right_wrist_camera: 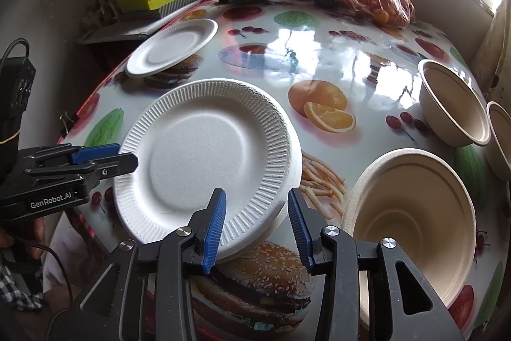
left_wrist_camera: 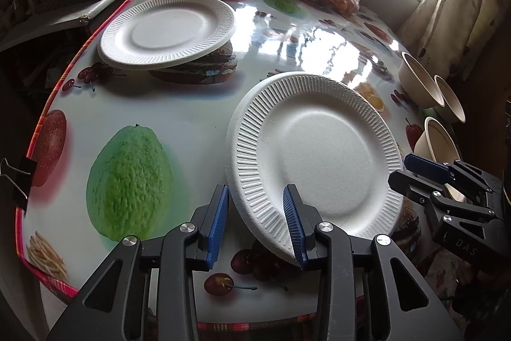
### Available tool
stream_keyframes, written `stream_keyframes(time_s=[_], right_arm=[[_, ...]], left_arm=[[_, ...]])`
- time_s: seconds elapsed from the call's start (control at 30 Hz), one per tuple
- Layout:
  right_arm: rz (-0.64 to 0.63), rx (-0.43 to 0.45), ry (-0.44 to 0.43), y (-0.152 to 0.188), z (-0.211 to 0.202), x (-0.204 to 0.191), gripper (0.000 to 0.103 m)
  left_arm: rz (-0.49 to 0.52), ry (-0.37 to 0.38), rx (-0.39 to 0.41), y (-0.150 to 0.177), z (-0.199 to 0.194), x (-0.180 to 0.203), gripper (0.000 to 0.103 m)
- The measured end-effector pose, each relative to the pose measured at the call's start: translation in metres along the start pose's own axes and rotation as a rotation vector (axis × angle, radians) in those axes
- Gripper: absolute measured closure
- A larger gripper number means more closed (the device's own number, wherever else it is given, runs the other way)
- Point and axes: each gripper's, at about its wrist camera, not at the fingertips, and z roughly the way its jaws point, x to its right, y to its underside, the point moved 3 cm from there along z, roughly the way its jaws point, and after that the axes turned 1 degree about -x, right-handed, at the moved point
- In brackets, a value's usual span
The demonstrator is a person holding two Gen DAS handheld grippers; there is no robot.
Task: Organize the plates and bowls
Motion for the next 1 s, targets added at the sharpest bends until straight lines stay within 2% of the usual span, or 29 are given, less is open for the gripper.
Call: stream_keyframes(time_s=[0.33,0.57,1.0], right_arm=[[0.002,0.019,0.007,-0.006,-0.008,0.000,0.057],[-0.009,0.058,-0.004,-0.022,-0.024,-0.009,0.055],[-0.057,0.119,-0.068,-0.074,-0.032,-0.051,0.052]], left_arm=[[-0.004,0.006,0.014,-0.004,-0.006,-0.002,0.064],[-0.018,0.002,0.051,-0.015,-0.022,-0.010,0.064],[-0.090,-0.062,0.144,-0.049,-0.059,-0.064,0.064]])
